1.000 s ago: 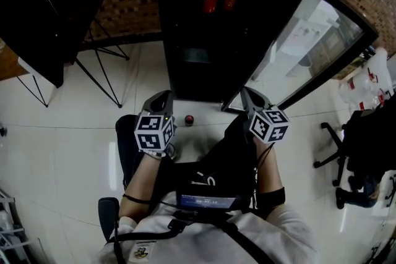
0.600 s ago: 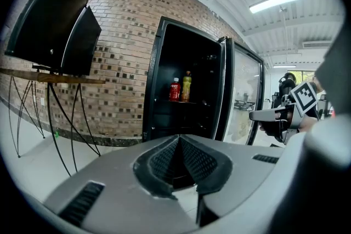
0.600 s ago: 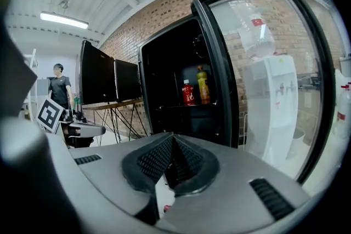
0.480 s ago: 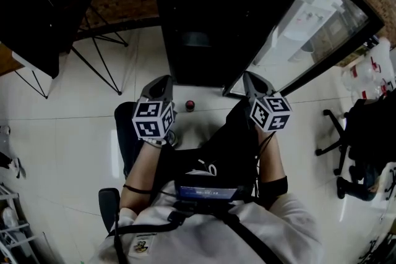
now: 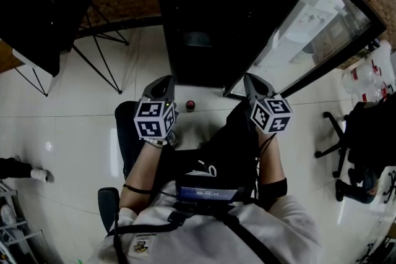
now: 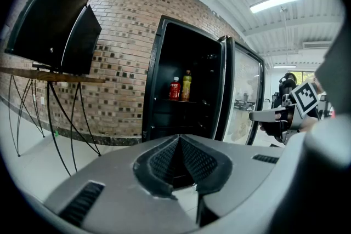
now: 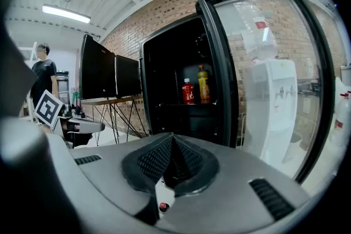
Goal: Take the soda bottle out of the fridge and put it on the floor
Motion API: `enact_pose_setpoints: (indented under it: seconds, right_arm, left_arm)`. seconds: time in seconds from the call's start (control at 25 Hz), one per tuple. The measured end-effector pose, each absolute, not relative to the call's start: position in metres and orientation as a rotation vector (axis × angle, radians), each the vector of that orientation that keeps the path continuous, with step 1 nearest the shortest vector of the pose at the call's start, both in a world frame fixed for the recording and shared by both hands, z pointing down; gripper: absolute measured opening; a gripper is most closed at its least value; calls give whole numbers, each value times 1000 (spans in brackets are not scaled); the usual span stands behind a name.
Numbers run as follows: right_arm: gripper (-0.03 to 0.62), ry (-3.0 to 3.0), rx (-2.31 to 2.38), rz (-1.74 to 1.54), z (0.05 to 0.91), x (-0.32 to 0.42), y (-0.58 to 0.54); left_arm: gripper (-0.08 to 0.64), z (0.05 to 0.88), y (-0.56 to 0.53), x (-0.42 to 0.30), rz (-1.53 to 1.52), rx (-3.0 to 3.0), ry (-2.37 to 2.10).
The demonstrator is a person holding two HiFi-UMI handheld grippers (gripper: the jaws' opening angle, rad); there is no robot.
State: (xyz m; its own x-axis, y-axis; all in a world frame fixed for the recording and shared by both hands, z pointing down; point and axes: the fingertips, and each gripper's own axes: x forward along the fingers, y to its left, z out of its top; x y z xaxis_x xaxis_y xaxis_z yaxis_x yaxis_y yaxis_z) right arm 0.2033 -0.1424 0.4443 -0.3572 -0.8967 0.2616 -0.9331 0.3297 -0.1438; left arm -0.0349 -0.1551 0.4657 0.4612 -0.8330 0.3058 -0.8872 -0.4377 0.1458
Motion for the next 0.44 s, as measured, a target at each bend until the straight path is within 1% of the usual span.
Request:
enact_pose_setpoints:
  seconds: [0.44]
  right_arm:
    - [2,-2446,1687,398,444,200,-143]
  left_arm:
    - [2,466,-156,-40,265,2421,-1476]
